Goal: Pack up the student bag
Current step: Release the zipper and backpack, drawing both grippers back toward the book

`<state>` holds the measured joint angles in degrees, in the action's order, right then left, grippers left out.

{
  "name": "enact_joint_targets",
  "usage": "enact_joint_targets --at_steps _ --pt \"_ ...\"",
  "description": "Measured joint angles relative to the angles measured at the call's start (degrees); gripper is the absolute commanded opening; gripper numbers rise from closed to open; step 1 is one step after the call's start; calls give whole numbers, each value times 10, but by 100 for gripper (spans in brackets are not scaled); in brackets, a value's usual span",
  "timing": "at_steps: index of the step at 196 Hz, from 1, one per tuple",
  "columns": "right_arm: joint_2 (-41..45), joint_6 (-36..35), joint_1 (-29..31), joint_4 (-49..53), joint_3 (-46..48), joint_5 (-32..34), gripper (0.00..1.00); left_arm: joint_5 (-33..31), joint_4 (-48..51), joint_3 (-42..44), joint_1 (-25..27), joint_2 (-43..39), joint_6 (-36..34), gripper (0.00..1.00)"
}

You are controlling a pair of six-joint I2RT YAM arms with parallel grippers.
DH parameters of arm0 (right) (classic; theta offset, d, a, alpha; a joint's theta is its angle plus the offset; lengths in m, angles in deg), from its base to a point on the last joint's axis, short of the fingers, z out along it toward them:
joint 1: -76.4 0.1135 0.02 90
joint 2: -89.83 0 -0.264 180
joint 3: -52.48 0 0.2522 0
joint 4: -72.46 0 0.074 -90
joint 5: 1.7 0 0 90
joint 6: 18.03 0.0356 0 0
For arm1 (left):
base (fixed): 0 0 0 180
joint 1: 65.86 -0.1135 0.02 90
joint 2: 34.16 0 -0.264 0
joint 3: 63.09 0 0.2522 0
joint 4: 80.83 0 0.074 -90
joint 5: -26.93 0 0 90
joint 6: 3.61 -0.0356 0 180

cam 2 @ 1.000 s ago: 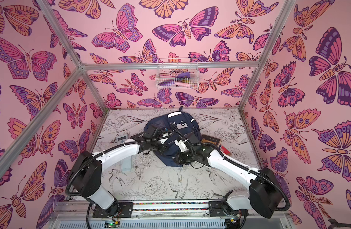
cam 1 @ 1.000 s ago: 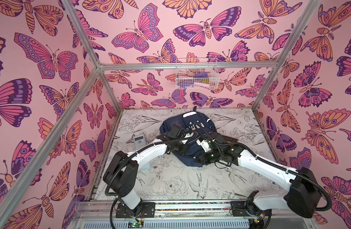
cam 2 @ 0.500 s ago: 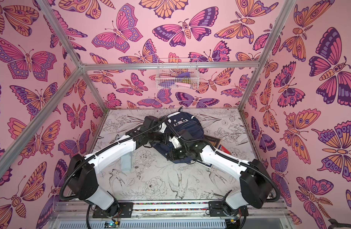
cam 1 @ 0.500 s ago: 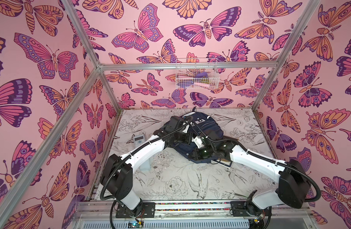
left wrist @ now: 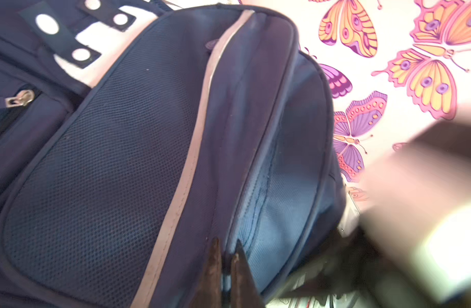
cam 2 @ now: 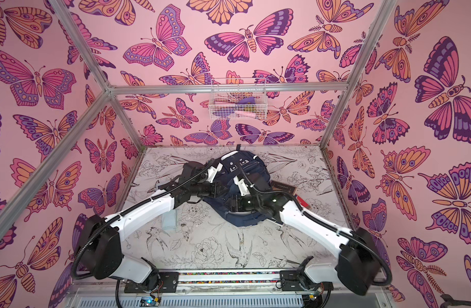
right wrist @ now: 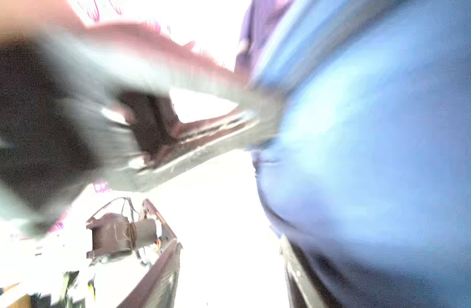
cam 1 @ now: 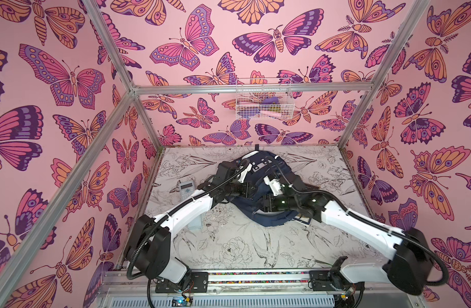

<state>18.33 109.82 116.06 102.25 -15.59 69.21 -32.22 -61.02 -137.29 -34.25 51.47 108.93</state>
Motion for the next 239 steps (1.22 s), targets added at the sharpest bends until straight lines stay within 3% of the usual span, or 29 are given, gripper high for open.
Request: enact_joint_targets --at_steps 28,90,122,150,177,197,216,228,239 --pt "73 28 -88 -2 40 -7 75 47 -35 32 -24 -1 -9 0" --pt "38 111 -173 -47 96 -62 81 125 -64 49 -62 -1 -28 0" --pt "18 151 -196 -111 107 -96 64 163 -70 55 -81 -1 -42 0" --pt "-17 177 -225 -167 106 -141 37 187 -72 65 -97 -1 -60 0" --pt "-28 188 -231 -187 106 -162 18 187 -47 64 -112 0 -92 0" --pt "-29 192 -231 -193 106 -168 10 164 -16 51 -115 7 -122 0" --pt "-37 197 -228 -202 106 -170 7 116 2 44 -112 9 -142 33" --pt "-47 205 -220 -204 106 -166 7 75 7 41 -109 9 -153 46" --pt "-57 212 -207 -208 106 -156 11 27 15 41 -103 5 -159 51"
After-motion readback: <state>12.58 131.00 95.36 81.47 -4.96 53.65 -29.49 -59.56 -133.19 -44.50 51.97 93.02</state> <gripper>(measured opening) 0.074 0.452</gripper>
